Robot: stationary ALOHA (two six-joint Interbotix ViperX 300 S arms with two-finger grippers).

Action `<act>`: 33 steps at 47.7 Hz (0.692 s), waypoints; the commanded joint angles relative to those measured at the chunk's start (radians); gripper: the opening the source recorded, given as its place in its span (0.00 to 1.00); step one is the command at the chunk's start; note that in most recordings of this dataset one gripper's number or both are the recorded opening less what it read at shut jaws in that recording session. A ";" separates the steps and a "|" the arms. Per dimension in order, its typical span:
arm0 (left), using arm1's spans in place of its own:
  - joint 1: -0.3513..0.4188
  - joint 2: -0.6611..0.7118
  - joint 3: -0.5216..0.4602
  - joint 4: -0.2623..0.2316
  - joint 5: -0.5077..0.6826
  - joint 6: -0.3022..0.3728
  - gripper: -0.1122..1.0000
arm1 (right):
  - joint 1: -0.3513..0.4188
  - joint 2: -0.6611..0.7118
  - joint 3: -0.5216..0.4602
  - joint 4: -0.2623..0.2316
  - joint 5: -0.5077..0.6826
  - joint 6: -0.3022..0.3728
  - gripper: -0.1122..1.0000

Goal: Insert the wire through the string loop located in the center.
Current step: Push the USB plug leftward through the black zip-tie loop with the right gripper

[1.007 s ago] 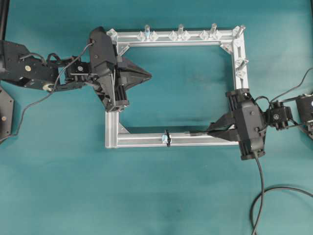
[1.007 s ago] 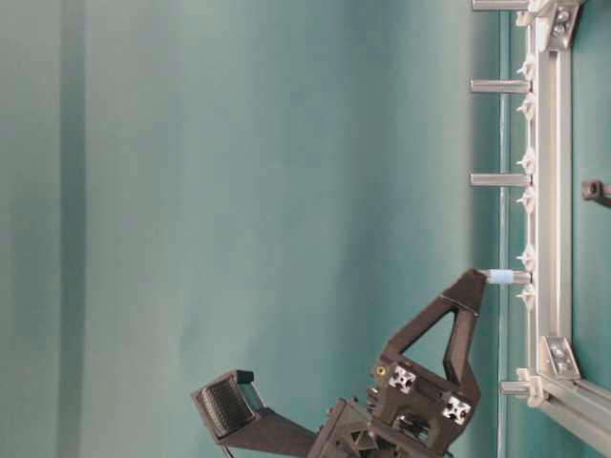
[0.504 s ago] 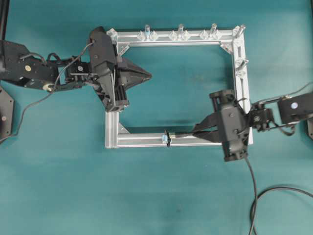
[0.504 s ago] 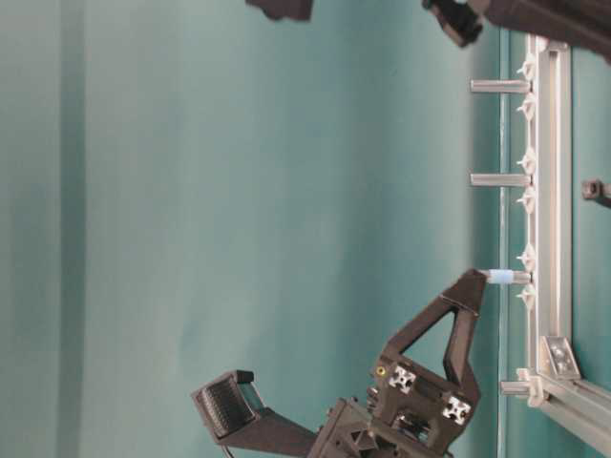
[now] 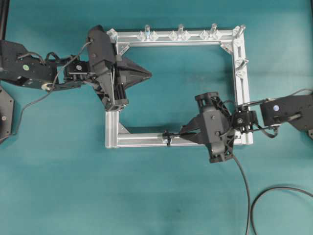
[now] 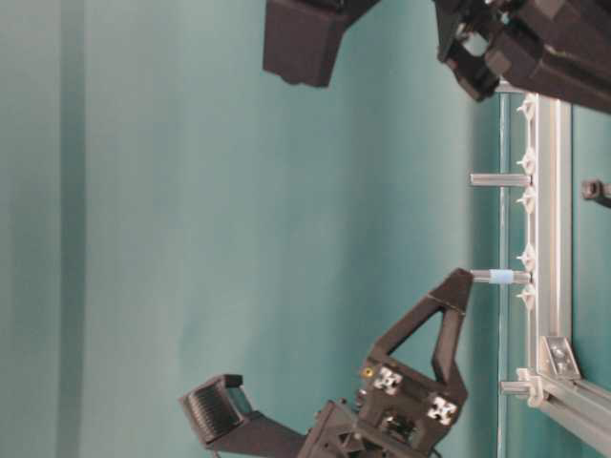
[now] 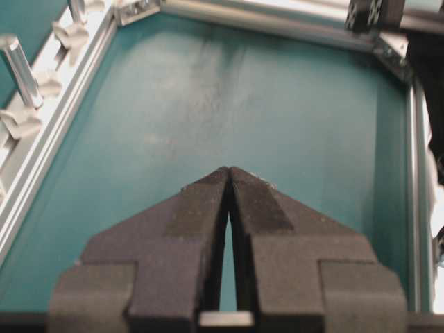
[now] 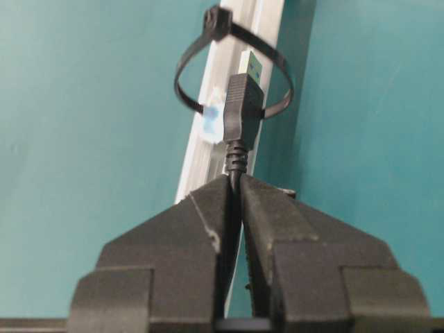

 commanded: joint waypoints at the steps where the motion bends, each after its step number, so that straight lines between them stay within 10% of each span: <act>1: 0.000 -0.034 -0.003 0.003 -0.005 -0.003 0.10 | -0.006 0.002 -0.035 0.000 -0.008 -0.002 0.16; 33: -0.003 -0.066 0.017 0.003 -0.005 -0.006 0.10 | -0.009 0.029 -0.071 -0.003 -0.011 -0.002 0.16</act>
